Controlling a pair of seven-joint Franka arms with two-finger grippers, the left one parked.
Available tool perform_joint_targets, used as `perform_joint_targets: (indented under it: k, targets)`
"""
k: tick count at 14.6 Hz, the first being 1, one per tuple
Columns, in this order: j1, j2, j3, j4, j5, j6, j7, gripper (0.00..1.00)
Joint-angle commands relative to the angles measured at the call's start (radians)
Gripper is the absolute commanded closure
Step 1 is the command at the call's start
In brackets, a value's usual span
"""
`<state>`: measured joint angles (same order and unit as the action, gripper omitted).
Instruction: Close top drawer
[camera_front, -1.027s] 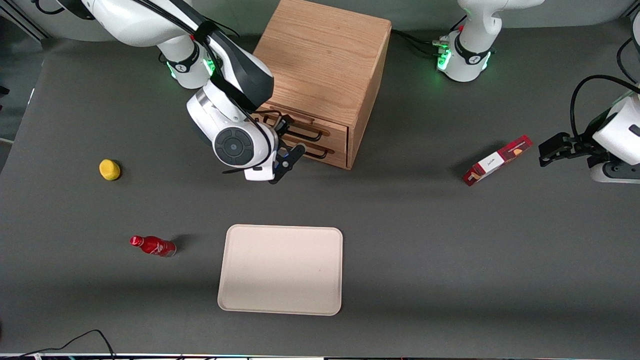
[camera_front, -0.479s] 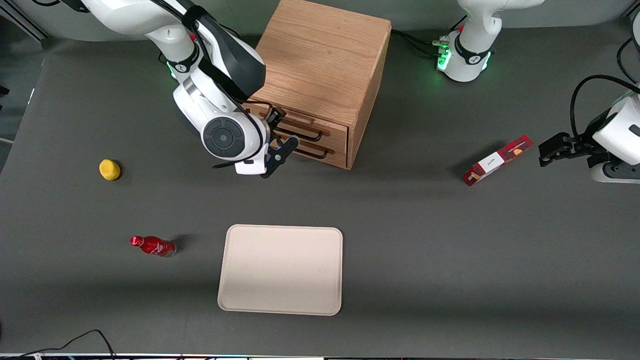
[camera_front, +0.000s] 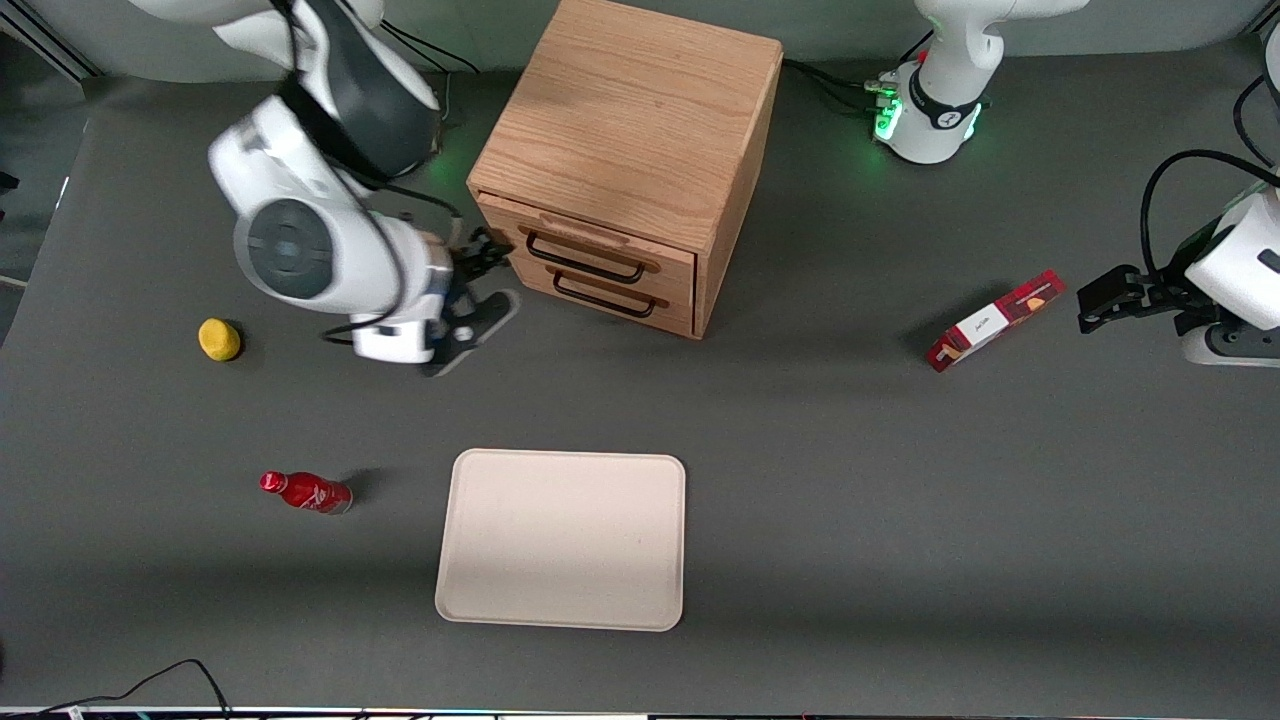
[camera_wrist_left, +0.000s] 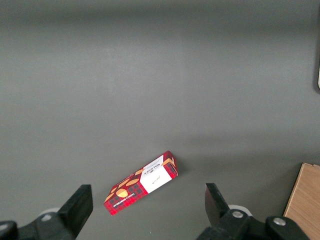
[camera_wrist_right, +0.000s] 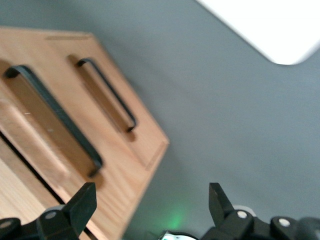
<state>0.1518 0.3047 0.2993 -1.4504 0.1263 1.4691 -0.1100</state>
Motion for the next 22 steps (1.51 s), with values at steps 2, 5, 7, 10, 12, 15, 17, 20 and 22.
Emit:
perform_joint_targets:
  k: [2,5,7,10,12,15,17,20,22]
  targets:
    - [0.0,-0.082,-0.153,-0.016,-0.141,0.005,0.096,0.0]
    - [-0.011,-0.12,-0.238,-0.033,-0.234,0.106,0.297,0.0]
    - [-0.044,-0.185,-0.291,-0.089,-0.205,0.164,0.323,0.0]
    - [-0.067,-0.3,-0.369,-0.2,-0.129,0.218,0.325,0.0]
    - [-0.06,-0.372,-0.408,-0.26,-0.128,0.211,0.313,0.0]
    - [-0.06,-0.43,-0.425,-0.283,-0.128,0.201,0.316,0.0]
    - [-0.06,-0.434,-0.427,-0.282,-0.125,0.171,0.317,0.0]
    - [-0.058,-0.426,-0.427,-0.277,-0.114,0.172,0.323,0.0]
    - [-0.058,-0.421,-0.425,-0.277,-0.114,0.172,0.322,0.0]
